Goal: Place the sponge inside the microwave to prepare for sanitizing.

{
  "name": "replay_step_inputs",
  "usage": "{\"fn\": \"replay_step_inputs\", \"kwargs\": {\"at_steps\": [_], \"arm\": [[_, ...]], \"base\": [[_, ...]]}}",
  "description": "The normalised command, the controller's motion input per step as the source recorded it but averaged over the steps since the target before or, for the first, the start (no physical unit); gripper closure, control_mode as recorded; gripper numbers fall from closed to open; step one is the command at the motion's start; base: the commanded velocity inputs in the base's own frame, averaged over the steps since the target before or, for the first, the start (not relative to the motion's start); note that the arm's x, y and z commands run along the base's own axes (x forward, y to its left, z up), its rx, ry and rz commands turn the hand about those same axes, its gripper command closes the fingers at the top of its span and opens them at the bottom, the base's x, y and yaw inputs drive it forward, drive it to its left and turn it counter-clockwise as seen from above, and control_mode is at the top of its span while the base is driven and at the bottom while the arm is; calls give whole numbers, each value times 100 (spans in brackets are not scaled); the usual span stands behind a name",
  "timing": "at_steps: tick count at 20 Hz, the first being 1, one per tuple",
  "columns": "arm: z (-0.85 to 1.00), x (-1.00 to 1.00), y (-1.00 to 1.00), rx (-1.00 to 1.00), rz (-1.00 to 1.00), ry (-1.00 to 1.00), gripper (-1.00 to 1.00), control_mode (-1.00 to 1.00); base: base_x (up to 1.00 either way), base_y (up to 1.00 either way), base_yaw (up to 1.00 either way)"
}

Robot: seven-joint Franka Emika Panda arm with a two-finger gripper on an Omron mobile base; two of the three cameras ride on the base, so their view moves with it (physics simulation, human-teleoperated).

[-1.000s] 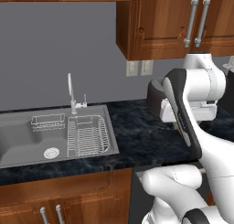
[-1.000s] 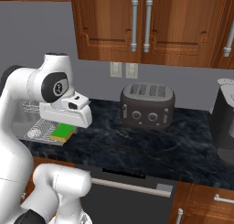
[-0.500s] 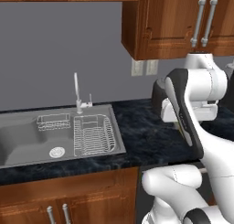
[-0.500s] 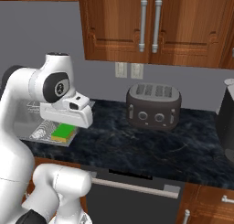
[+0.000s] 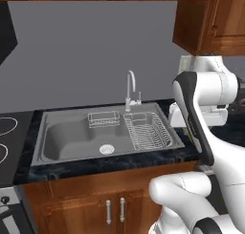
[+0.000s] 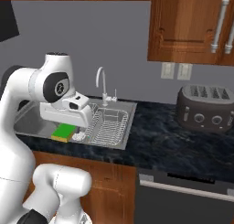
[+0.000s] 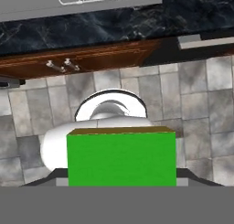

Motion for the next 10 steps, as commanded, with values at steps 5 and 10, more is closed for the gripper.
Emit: {"fn": "replay_step_inputs", "kwargs": {"at_steps": [5, 10], "arm": [[0, 0, 0, 0, 0, 0, 100, 100], [0, 0, 0, 0, 0, 0, 100, 100]], "base": [[-27, 100, 0], [-9, 98, 0]]}}
